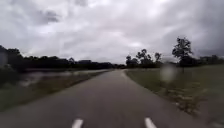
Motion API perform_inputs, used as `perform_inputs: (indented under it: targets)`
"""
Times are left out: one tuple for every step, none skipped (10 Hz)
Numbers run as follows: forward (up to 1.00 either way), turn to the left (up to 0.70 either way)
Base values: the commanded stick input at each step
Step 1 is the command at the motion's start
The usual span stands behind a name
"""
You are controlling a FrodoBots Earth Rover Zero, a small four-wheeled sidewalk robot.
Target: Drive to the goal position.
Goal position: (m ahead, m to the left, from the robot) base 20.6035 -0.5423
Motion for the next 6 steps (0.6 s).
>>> perform_inputs:
  targets:
    - [0.84, 0.03]
    - [0.84, 0.03]
    - [0.84, 0.03]
    - [0.84, 0.03]
    - [0.84, 0.03]
    - [0.84, 0.03]
